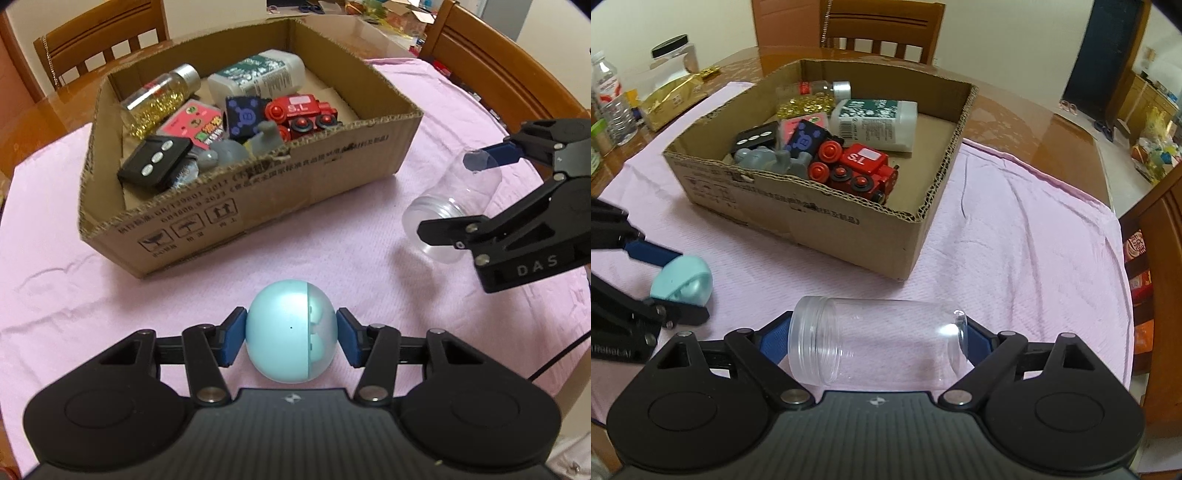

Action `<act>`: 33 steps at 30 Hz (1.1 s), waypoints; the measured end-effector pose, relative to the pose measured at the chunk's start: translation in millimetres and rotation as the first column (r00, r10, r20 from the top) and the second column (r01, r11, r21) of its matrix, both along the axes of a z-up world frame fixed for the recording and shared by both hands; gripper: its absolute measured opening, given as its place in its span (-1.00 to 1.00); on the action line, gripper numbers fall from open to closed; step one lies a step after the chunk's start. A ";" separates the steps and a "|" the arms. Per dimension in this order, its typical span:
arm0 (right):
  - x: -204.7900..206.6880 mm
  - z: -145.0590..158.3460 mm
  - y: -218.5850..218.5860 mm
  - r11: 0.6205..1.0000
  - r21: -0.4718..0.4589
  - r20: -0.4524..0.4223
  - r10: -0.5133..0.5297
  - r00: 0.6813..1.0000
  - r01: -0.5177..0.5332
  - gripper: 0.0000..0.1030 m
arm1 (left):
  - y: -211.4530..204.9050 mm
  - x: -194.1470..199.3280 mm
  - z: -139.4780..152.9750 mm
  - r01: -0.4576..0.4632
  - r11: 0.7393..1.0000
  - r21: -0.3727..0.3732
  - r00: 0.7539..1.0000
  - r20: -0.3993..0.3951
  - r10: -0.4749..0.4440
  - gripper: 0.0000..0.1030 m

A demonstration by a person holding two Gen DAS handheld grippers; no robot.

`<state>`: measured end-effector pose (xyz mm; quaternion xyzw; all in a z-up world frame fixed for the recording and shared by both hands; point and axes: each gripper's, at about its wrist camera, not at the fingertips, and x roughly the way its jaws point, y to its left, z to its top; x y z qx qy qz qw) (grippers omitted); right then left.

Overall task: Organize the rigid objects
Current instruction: 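Drop the mint case into the box with left tool while right tool drops the jar in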

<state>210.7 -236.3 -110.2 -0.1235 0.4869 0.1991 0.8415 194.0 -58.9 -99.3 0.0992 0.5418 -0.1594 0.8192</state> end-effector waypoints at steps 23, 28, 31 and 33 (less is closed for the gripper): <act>77.3 85.9 28.9 0.986 0.085 0.175 0.126 0.977 -0.142 0.81 | 27.1 132.0 63.5 -0.056 0.998 -0.017 0.982 0.179 0.058 0.00; 106.0 75.5 35.9 0.990 0.071 0.164 0.109 0.980 -0.122 0.81 | 25.1 166.4 40.3 -0.101 0.994 -0.029 0.980 0.168 0.105 0.00; 122.2 70.2 38.7 0.992 0.068 0.159 0.097 0.983 -0.109 0.81 | 27.4 178.2 33.5 -0.136 0.988 -0.067 0.971 0.190 0.146 0.07; 133.2 67.4 40.1 0.994 0.065 0.154 0.082 0.985 -0.093 0.81 | 29.9 181.0 36.8 -0.164 0.984 -0.072 0.961 0.214 0.176 0.40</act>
